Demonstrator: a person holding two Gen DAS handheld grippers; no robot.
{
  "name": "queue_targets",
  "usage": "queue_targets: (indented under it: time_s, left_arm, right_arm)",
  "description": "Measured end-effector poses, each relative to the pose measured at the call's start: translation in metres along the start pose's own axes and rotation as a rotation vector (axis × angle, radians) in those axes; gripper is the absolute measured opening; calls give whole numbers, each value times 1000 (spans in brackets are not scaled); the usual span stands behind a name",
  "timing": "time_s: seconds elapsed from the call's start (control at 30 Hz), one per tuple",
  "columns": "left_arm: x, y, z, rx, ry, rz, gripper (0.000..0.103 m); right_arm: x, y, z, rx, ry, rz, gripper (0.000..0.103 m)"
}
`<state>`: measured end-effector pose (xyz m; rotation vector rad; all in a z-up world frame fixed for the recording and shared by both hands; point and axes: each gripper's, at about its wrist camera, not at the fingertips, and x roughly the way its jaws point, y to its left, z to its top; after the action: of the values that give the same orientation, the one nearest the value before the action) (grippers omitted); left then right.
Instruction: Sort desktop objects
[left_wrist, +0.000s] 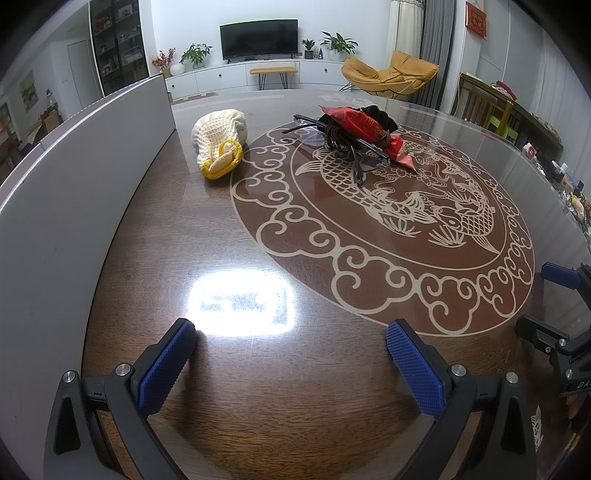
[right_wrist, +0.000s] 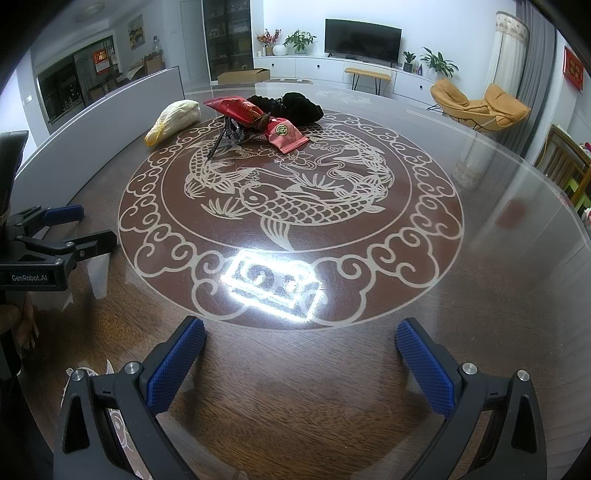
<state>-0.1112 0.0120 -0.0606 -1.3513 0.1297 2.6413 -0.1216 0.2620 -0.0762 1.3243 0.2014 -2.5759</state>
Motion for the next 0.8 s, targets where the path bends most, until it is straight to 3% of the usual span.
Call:
queue_targets:
  time_s: [0.6,0.7,0.8]
  left_arm:
    - [0,-1,0,-1,0,1,103]
    - [0,-1,0,-1,0,1,103]
    - [0,-1,0,-2,0,1,103]
  right_arm:
    - [2,0,3,-10,7,9,103]
    - [14,-2,23,-79,32,45,103]
    - [37,-9,63,-139,20,-1,103]
